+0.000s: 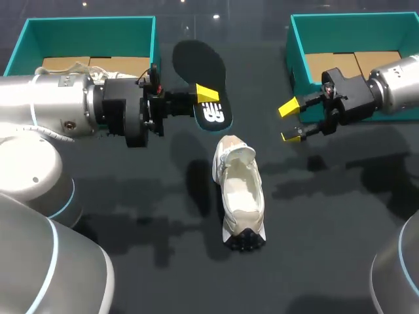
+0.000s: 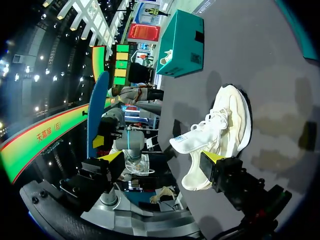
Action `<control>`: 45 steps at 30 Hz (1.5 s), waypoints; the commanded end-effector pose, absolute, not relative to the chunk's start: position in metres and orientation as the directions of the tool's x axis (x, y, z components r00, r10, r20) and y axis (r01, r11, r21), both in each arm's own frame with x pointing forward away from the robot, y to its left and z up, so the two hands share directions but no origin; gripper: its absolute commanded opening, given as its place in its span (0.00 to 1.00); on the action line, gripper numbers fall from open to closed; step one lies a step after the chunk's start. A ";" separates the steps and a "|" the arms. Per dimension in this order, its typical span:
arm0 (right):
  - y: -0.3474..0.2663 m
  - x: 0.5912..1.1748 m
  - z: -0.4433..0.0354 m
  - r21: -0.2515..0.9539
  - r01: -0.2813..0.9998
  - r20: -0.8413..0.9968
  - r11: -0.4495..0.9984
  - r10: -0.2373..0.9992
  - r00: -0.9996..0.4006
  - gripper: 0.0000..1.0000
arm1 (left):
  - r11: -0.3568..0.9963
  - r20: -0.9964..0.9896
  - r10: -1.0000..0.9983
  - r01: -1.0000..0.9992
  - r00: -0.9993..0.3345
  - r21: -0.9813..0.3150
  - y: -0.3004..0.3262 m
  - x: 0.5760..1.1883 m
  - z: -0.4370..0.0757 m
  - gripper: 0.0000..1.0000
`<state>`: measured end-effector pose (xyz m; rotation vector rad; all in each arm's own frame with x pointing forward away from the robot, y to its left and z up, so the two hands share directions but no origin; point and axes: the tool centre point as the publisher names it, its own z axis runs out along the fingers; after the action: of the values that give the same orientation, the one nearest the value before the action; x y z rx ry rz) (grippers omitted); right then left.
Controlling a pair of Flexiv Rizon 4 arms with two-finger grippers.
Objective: Take the shoe out of the shoebox, open the shoe tongue, remove and reinsert the insole, then place the shoe into the shoebox
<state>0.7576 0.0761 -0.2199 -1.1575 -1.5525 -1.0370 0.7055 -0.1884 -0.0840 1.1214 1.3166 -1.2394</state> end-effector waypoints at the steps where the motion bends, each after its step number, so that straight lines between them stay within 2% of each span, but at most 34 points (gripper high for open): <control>1: 0.076 0.758 -0.220 0.101 0.973 0.967 0.207 0.210 -0.145 1.00 | 0.062 -0.995 0.003 0.993 -0.102 -0.101 -0.189 0.703 -0.084 0.00; 5: 0.082 0.771 -0.215 0.115 0.982 0.976 0.152 0.167 -0.140 1.00 | 0.074 -0.999 0.026 0.997 0.022 0.024 -0.195 0.703 -0.109 0.00; 9: 0.089 0.775 -0.216 0.093 0.987 0.983 0.133 0.146 -0.113 1.00 | 0.078 -1.000 0.019 0.997 0.020 0.021 -0.201 0.711 -0.134 0.00; 13: 0.097 0.777 -0.216 0.077 0.991 0.981 0.113 0.171 -0.096 1.00 | 0.081 -0.992 -0.001 0.989 0.126 0.126 -0.205 0.713 -0.150 0.00; 23: 0.097 0.777 -0.216 0.077 0.991 0.981 0.113 0.171 -0.096 1.00 | 0.081 -0.992 -0.001 0.989 0.126 0.126 -0.205 0.713 -0.150 0.00; 29: 0.105 0.793 -0.211 0.113 0.984 0.977 0.140 0.165 -0.135 1.00 | 0.055 -0.998 -0.001 0.997 0.062 0.061 -0.224 0.720 -0.179 0.00; 45: 0.115 0.803 -0.206 0.138 0.975 0.973 0.172 0.158 -0.166 1.00 | 0.062 -0.997 0.012 0.995 0.074 0.075 -0.246 0.727 -0.202 0.00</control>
<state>0.7970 0.1091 -0.2049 -1.1417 -1.5183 -1.1190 0.7260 -0.2340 -0.1975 1.2099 1.1818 -1.1131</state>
